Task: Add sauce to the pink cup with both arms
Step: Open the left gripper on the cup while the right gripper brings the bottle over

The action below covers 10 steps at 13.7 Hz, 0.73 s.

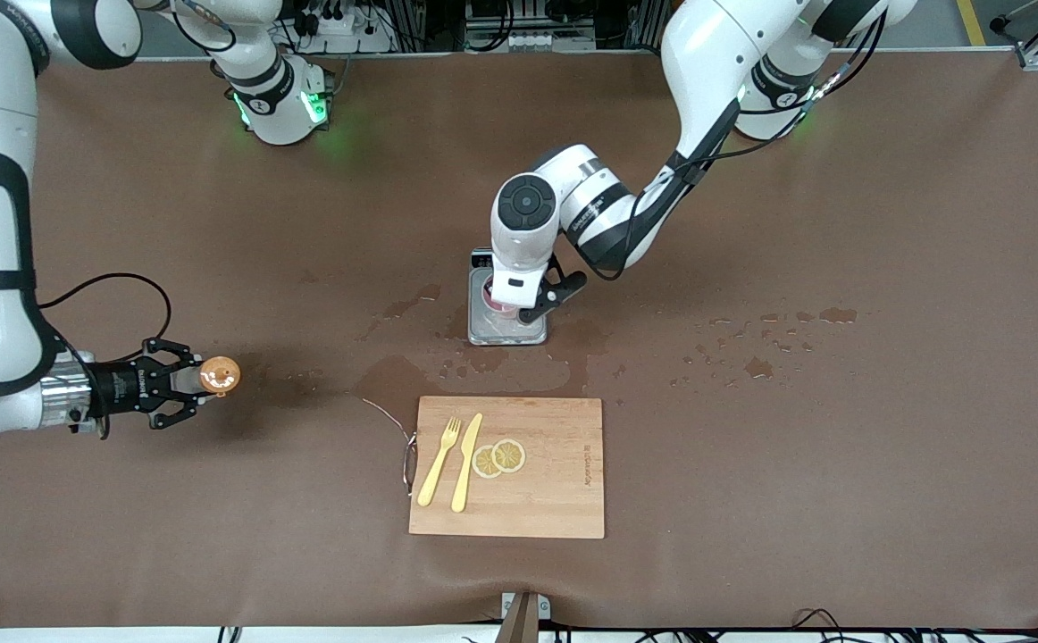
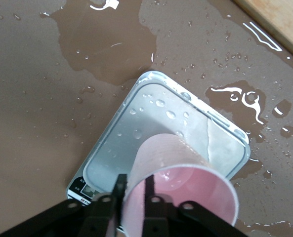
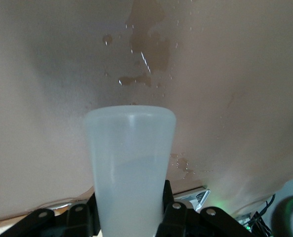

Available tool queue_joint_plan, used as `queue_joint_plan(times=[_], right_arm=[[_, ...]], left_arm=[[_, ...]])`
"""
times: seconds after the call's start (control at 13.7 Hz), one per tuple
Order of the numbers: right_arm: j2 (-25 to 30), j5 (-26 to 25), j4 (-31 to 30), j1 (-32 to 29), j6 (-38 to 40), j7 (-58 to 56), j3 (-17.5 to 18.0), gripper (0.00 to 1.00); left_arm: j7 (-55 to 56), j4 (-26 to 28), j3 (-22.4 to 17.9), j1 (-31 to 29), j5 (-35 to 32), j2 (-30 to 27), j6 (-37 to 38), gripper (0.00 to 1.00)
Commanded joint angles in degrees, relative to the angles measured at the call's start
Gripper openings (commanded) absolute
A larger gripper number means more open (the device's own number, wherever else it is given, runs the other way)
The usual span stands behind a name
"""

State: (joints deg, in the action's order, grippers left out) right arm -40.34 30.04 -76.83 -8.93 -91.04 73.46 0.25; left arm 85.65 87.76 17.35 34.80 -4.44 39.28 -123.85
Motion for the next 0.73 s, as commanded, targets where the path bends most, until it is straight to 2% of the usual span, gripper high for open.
queue_joint_plan(times=[0.0, 0.22, 0.44, 0.66], right_arm=[[2.81, -3.49, -1.13, 4.17, -0.80, 5.89, -0.51, 0.46], [3.69, -6.30, -1.22, 7.69, -2.48, 12.39, -0.51, 0.46], [4.83, -6.58, -1.22, 9.54, -2.22, 16.79, -0.43, 0.46], [5.98, -9.20, -1.31, 12.35, -1.86, 22.32, -0.43, 0.46]], left_arm=[[0.66, -1.54, -0.38, 0.36, -2.50, 0.45, 0.01, 1.00], [-1.96, -1.46, -0.38, -0.26, -2.68, -1.30, 0.97, 1.00], [-2.24, -1.46, -0.30, -1.92, -2.68, -3.41, 2.82, 1.00], [-7.84, -1.46, -0.21, -3.33, -1.81, -6.31, 7.30, 1.00]])
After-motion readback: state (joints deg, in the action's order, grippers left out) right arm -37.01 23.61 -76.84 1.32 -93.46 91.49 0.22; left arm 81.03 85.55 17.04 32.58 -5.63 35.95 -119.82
